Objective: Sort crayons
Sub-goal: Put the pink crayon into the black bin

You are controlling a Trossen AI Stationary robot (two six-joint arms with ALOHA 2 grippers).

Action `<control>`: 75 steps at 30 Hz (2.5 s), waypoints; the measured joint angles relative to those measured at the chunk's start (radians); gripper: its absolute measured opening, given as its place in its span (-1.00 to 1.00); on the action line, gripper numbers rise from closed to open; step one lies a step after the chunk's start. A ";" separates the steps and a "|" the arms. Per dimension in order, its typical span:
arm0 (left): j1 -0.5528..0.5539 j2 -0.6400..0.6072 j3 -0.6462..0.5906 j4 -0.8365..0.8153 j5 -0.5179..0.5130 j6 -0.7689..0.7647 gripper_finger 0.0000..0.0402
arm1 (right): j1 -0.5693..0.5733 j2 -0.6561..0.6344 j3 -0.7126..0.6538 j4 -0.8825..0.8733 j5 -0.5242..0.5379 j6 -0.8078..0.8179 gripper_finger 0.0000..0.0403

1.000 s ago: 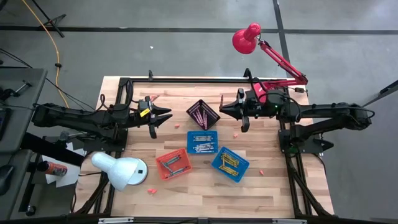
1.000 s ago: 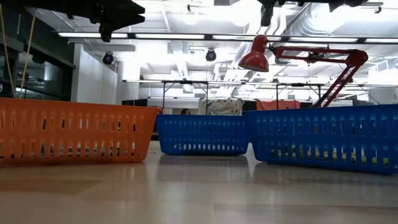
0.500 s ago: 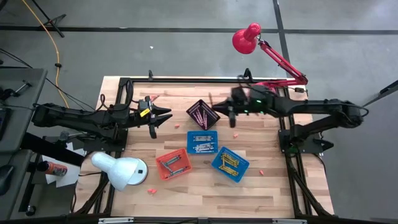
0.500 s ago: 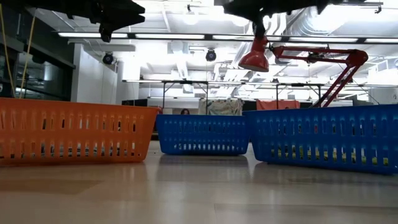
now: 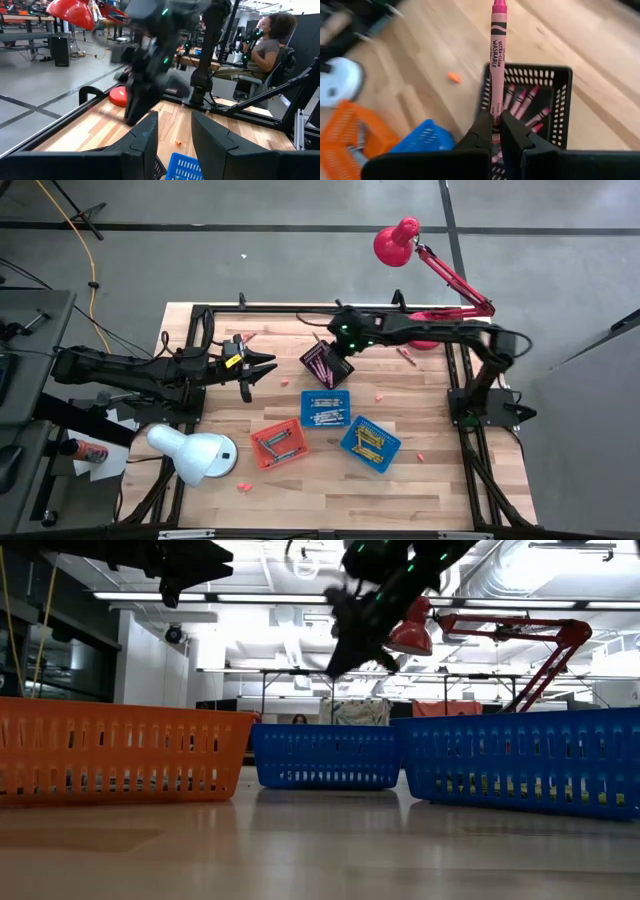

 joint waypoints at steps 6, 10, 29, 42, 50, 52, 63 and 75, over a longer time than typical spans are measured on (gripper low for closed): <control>0.000 0.000 0.000 0.000 0.000 0.000 -0.48 | -0.002 0.168 0.073 -0.060 -0.007 0.016 -0.98; 0.000 0.000 0.000 0.000 0.000 0.000 -0.48 | -0.002 0.239 0.087 -0.117 -0.008 0.017 -0.98; 0.000 0.000 0.000 0.000 0.000 0.000 -0.48 | -0.022 0.313 0.082 -0.127 -0.014 0.040 -0.98; 0.000 0.000 0.000 0.000 0.000 0.000 -0.48 | -0.028 0.338 0.081 -0.129 -0.050 0.085 -0.98; 0.000 0.000 0.000 0.000 0.000 0.000 -0.48 | -0.027 0.338 0.081 -0.120 -0.069 0.091 -0.89; 0.000 0.000 0.000 0.000 0.000 0.000 -0.48 | -0.027 0.338 0.081 -0.119 -0.069 0.090 -0.84; 0.000 0.000 0.000 0.000 0.000 0.000 -0.48 | -0.027 0.338 0.081 -0.119 -0.061 0.055 -0.34; 0.000 0.000 0.000 0.000 0.000 0.000 -0.48 | -0.027 0.338 0.081 -0.123 -0.073 0.042 -0.10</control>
